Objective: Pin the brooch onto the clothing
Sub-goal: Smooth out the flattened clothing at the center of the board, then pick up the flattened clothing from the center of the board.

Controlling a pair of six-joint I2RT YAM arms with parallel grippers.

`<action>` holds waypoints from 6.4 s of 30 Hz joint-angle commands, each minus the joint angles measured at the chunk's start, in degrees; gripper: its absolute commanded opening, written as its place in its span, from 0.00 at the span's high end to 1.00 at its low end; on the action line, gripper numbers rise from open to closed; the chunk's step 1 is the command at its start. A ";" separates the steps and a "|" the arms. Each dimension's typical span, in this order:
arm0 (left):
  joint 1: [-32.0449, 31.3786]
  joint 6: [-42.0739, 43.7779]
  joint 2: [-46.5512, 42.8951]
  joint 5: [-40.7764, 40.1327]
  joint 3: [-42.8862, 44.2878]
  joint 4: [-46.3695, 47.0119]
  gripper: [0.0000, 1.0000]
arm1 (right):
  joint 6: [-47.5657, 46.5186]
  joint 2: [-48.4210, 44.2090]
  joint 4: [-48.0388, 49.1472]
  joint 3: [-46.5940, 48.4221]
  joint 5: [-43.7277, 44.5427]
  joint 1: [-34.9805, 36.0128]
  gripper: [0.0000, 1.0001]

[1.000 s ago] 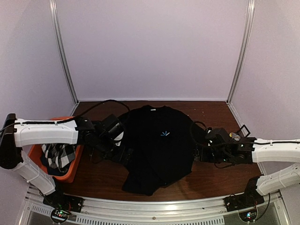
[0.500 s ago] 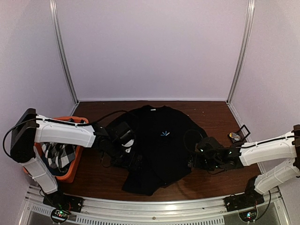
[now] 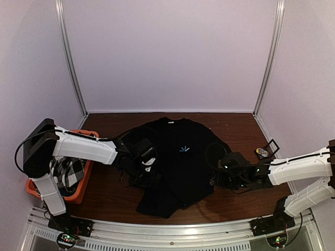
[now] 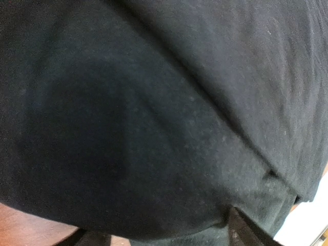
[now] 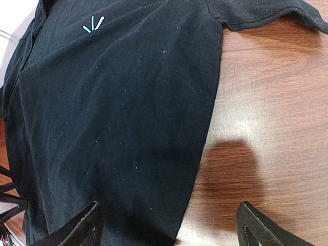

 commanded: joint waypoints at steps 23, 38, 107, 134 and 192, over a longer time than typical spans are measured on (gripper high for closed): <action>0.04 3.91 -12.74 -4.95 15.50 -8.64 0.92 | 2.67 6.81 11.79 -4.44 -6.88 0.86 0.13; 0.08 3.39 -12.68 -6.34 14.78 -8.65 0.90 | 3.69 15.89 21.35 -3.59 -13.47 0.84 0.20; -1.09 -4.72 3.41 -1.20 3.30 2.12 0.24 | -10.36 -6.83 -16.82 9.21 13.83 -2.15 1.00; 1.33 6.42 -11.53 -30.07 20.23 -13.42 1.00 | -28.49 -4.95 -10.77 16.58 10.61 -2.24 1.00; 6.46 12.59 -35.83 -20.02 12.27 -22.74 1.00 | -31.20 -22.84 -28.62 20.82 -7.68 -5.23 0.97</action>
